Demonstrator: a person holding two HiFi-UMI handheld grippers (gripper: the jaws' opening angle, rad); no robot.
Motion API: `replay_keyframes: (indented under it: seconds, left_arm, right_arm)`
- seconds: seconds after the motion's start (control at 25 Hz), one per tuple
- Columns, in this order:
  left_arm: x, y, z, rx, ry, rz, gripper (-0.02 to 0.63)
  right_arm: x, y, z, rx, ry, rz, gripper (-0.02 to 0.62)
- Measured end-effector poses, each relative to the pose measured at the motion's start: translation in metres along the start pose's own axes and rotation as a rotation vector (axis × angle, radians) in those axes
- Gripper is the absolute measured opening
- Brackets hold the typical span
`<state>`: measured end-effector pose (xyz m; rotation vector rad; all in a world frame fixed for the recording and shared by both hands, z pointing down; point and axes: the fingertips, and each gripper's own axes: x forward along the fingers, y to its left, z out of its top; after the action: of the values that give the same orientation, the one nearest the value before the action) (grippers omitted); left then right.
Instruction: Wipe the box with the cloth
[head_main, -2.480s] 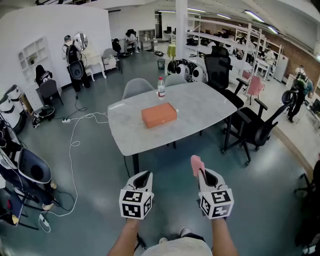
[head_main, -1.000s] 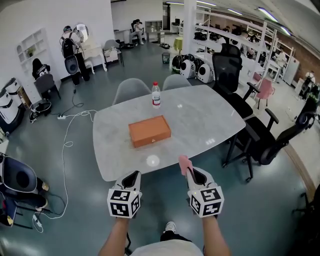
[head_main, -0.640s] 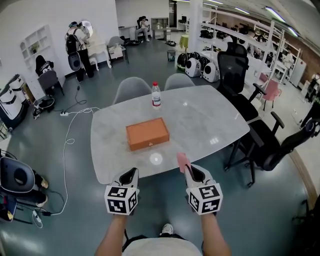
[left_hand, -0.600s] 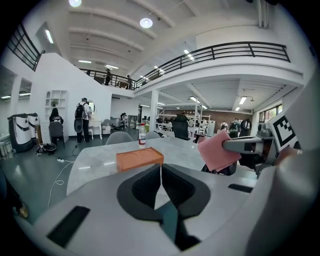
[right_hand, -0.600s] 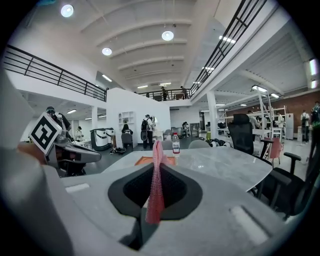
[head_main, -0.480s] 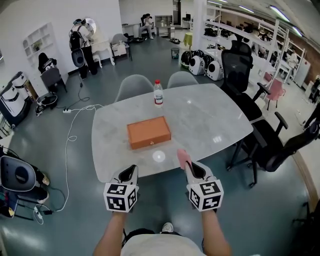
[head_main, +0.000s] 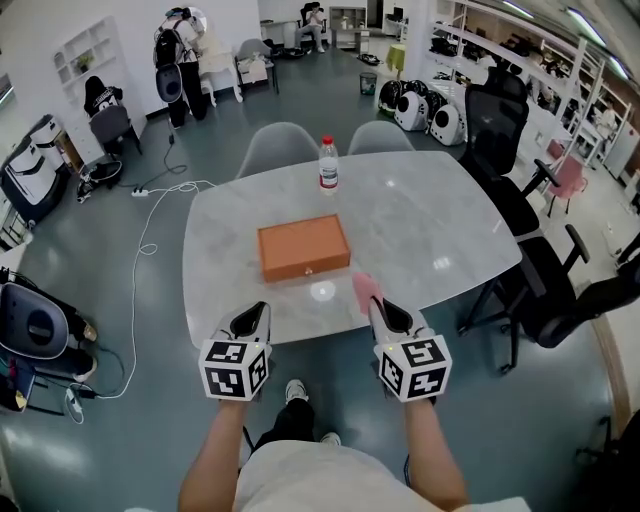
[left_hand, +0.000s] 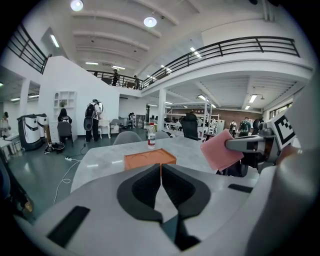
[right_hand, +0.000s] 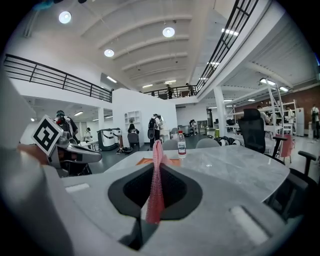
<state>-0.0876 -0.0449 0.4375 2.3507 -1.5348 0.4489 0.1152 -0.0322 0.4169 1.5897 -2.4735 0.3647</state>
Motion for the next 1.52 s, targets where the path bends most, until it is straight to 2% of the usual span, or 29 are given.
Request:
replay_keyframes:
  seconds: [0.44,0.96,1.24,1.52]
  left_arm:
    - [0.062,0.044,0.018,-0.03,0.017,0.012,0.015]
    - [0.139,0.118,0.033,-0.054,0.063,-0.015,0.015]
    - [0.167,0.148,0.03,-0.067,0.089,-0.025,0.015]
    - [0.186,0.172,0.018,-0.095,0.112,-0.036,0.015]
  right_arm:
    - [0.082,-0.013,0.015,-0.003,0.042,0.042,0.017]
    - [0.199,0.0,0.034,0.037,0.097,0.086,0.017]
    - [0.252,0.021,0.039,0.133,0.119,0.163,0.017]
    - [0.294,0.052,0.04,0.294,0.143,0.287,0.017]
